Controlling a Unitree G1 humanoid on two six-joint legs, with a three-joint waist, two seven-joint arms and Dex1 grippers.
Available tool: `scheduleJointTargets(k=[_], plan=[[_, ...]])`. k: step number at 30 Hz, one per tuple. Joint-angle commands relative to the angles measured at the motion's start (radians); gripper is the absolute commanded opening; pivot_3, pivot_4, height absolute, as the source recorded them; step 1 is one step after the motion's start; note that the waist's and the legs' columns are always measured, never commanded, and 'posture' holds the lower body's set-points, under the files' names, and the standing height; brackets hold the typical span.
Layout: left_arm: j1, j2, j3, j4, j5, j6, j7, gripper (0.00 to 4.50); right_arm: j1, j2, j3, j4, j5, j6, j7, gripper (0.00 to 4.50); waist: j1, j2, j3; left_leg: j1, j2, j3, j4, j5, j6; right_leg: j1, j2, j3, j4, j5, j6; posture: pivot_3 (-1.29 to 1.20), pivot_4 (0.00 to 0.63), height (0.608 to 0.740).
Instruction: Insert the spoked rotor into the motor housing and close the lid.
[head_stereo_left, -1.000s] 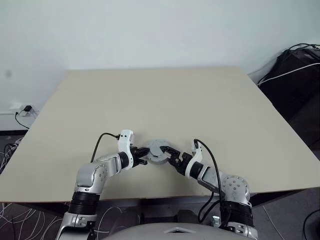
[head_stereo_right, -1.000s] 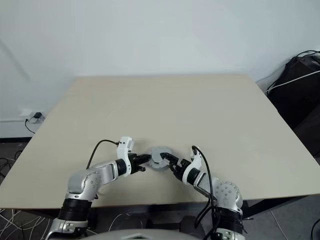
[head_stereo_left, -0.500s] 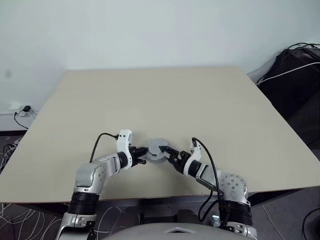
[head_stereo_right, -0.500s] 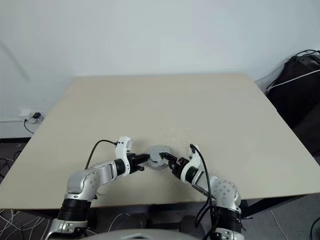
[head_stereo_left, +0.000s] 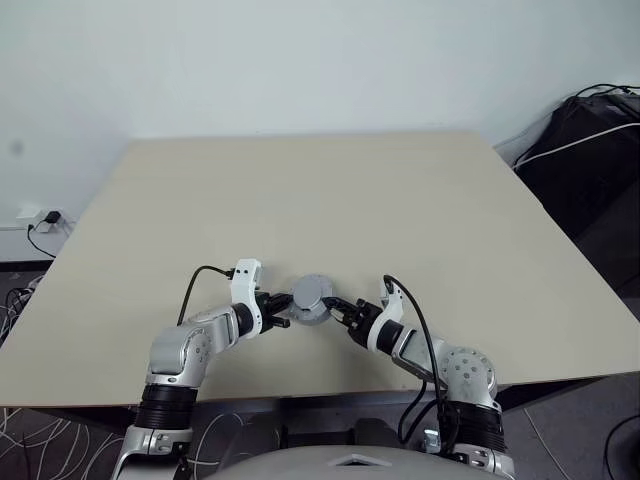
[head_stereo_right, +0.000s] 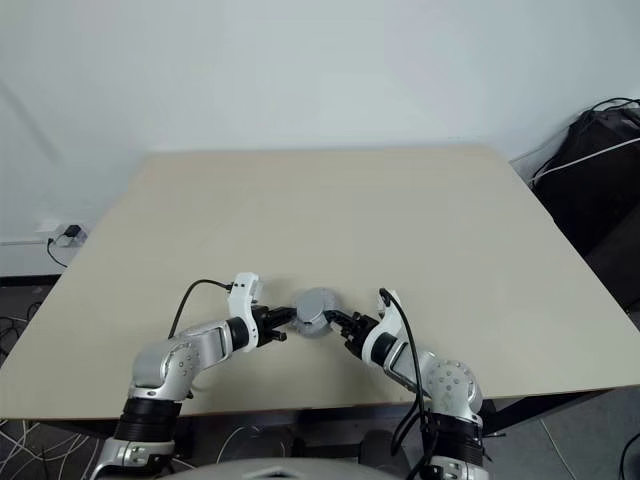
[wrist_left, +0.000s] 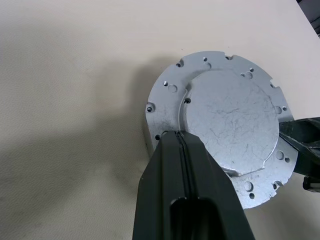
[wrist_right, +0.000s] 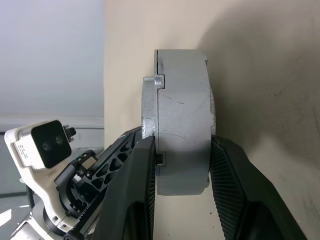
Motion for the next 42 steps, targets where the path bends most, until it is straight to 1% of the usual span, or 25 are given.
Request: scheduleJointTargets(k=[1,8,10,12,14,18,21,22,25,28,31,34,37,38,42], plan=[[0.010,-0.026,-0.049,0.023,-0.004,0.015,-0.009,0.00,-0.014,0.068,0.063,-0.049,0.041,0.022,0.019,1.22,0.000,0.000,0.000,0.000,0.000,0.000,0.000,0.000,0.000,0.000,0.000,0.000,0.000,0.000,0.000,0.00,0.000,0.740],[0.057,-0.067,0.006,-0.088,-0.060,-0.014,-0.017,0.00,0.004,0.074,0.021,-0.061,0.056,-0.020,0.000,1.22,0.001,0.000,0.001,-0.002,0.000,0.000,0.000,0.000,0.000,-0.002,0.000,0.000,0.000,0.000,-0.001,0.00,0.000,0.740],[0.076,-0.090,0.042,-0.124,-0.084,-0.027,-0.002,0.00,0.011,0.072,0.010,-0.065,0.065,-0.030,-0.002,1.22,0.001,0.000,0.001,-0.008,0.000,0.000,0.000,0.000,0.000,-0.007,0.000,0.000,0.000,0.003,-0.005,0.00,0.000,0.740],[0.093,-0.103,0.073,-0.155,-0.100,-0.042,0.008,0.00,0.018,0.073,0.001,-0.070,0.077,-0.040,-0.006,1.22,0.002,-0.001,0.001,-0.013,0.000,0.000,0.000,0.003,0.005,-0.012,0.000,0.000,0.000,0.004,-0.004,0.00,0.000,0.740],[0.113,-0.116,0.107,-0.187,-0.117,-0.060,0.020,0.00,0.024,0.077,-0.005,-0.077,0.093,-0.051,-0.013,1.22,0.002,-0.002,0.002,-0.015,0.000,0.000,0.000,0.003,0.005,-0.014,0.000,0.000,0.000,0.004,-0.004,0.00,0.000,0.740],[0.177,-0.172,0.166,-0.243,-0.087,-0.238,0.077,0.00,0.028,0.085,-0.016,-0.081,0.122,-0.075,-0.023,1.22,0.001,-0.002,0.003,-0.016,0.000,0.000,0.000,0.003,0.005,-0.015,0.000,0.000,0.000,0.004,-0.005,0.00,0.000,0.740],[0.239,-0.199,0.169,-0.255,-0.054,-0.364,0.093,0.00,0.019,0.094,-0.025,-0.084,0.154,-0.098,-0.034,1.21,0.001,-0.001,0.003,-0.016,0.000,0.001,0.000,0.003,0.005,-0.015,0.000,0.001,0.000,0.004,-0.005,0.00,0.000,0.740],[0.262,-0.203,0.169,-0.255,-0.071,-0.376,0.077,0.00,0.016,0.096,-0.027,-0.086,0.166,-0.105,-0.036,1.21,0.001,-0.001,0.003,-0.016,0.000,0.001,0.000,0.003,0.005,-0.015,0.000,0.001,0.000,0.004,-0.005,0.00,0.000,0.740],[0.313,-0.223,0.207,-0.241,-0.209,-0.339,0.022,0.00,0.004,0.097,-0.022,-0.095,0.199,-0.122,-0.041,1.21,0.002,-0.001,0.004,-0.016,0.000,0.001,0.000,0.003,0.005,-0.015,0.000,0.000,0.000,0.004,-0.005,0.00,0.000,0.740],[0.361,-0.216,0.206,-0.209,-0.271,-0.262,0.022,0.00,-0.011,0.094,-0.003,-0.120,0.236,-0.132,-0.050,1.21,0.000,0.000,0.006,-0.016,0.000,0.001,0.001,0.003,0.006,-0.014,0.000,0.000,0.000,0.003,-0.005,0.00,0.000,0.740],[0.389,-0.217,0.207,-0.198,-0.349,-0.207,0.012,0.61,-0.017,0.090,0.010,-0.138,0.266,-0.142,-0.061,1.21,-0.005,0.000,0.006,-0.016,0.000,0.001,0.002,0.003,0.006,-0.014,0.001,0.000,0.000,0.003,-0.005,0.00,0.000,0.740],[0.400,-0.233,0.225,-0.185,-0.441,-0.175,0.002,1.58,-0.022,0.085,0.025,-0.152,0.294,-0.155,-0.074,1.21,-0.007,0.000,0.006,-0.016,0.000,0.001,0.002,0.003,0.006,-0.014,0.001,0.000,0.000,0.003,-0.005,0.00,0.000,0.740],[0.398,-0.252,0.256,-0.177,-0.570,-0.142,-0.006,2.53,-0.025,0.080,0.044,-0.157,0.311,-0.164,-0.086,1.21,-0.009,0.000,0.006,-0.016,0.000,0.001,0.002,0.003,0.006,-0.014,0.001,0.000,0.001,0.003,-0.005,0.00,0.000,0.740],[0.397,-0.258,0.269,-0.172,-0.618,-0.132,-0.002,2.92,-0.026,0.079,0.049,-0.158,0.315,-0.167,-0.090,1.21,-0.009,0.000,0.006,-0.016,0.000,0.001,0.002,0.003,0.006,-0.014,0.001,0.000,0.001,0.003,-0.005,0.00,0.000,0.740],[0.399,-0.259,0.286,-0.153,-0.736,-0.116,0.015,4.26,-0.024,0.070,0.065,-0.160,0.330,-0.178,-0.099,1.21,-0.009,0.000,0.006,-0.016,0.000,0.001,0.002,0.003,0.006,-0.014,0.001,0.000,0.001,0.004,-0.005,0.00,0.000,0.740]])
